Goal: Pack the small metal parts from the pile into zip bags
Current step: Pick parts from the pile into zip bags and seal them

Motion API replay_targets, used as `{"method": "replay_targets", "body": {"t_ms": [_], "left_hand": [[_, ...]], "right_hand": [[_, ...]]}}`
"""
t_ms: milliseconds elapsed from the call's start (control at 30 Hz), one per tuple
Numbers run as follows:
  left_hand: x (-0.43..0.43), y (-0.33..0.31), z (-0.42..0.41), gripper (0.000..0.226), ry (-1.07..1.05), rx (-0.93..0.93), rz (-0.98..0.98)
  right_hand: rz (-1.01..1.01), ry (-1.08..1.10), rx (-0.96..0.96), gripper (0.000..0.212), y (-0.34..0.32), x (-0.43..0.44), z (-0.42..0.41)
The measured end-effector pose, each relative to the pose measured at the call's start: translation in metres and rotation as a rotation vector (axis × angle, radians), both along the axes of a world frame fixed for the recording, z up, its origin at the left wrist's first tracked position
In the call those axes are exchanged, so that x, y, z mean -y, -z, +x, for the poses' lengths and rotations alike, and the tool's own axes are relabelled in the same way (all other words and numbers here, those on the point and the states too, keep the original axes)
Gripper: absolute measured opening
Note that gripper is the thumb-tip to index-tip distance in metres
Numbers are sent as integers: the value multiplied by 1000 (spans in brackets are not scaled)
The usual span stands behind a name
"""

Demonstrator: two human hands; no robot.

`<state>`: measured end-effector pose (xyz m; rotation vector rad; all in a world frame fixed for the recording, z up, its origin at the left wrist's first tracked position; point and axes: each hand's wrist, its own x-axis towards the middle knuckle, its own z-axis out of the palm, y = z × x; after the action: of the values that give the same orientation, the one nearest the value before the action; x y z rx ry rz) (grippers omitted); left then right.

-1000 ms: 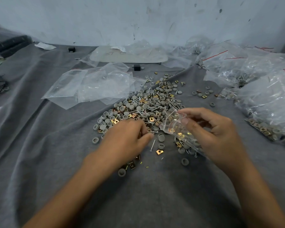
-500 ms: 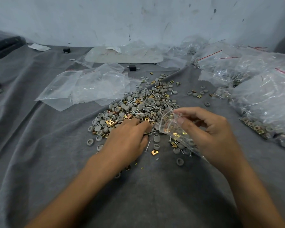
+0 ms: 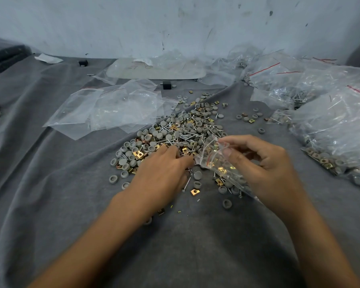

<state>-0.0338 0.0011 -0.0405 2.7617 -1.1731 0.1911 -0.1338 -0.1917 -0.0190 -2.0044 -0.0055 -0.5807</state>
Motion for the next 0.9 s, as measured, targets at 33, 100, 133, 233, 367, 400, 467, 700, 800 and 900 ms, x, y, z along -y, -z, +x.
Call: {"method": "replay_targets", "body": {"t_ms": [33, 100, 133, 233, 367, 400, 467, 700, 800, 900], "left_hand": [[0, -1, 0, 22, 23, 7, 10], [1, -1, -1, 26, 42, 31, 49], [1, 0, -1, 29, 35, 54, 71], [1, 0, -1, 33, -3, 105, 95], [2, 3, -2, 21, 23, 148, 125], [2, 4, -2, 19, 29, 137, 122], [0, 5, -1, 18, 27, 85, 76], [-6, -14, 8, 13, -94, -174, -305], [-12, -19, 14, 16, -79, -303, -485], [-18, -24, 15, 18, -77, -513, -685]], "right_hand": [[1, 0, -1, 24, 0, 0, 0], [2, -1, -3, 24, 0, -1, 0], [2, -1, -2, 23, 0, -1, 0], [4, 2, -4, 23, -1, -1, 1], [3, 0, -5, 24, 0, -1, 0], [1, 0, -5, 24, 0, -1, 0], [4, -1, -3, 23, -1, -1, 0], [5, -7, -7, 25, -1, -1, 0], [-4, -9, -14, 25, -1, -1, -1], [-9, -13, -23, 25, -1, -1, -1]]}}
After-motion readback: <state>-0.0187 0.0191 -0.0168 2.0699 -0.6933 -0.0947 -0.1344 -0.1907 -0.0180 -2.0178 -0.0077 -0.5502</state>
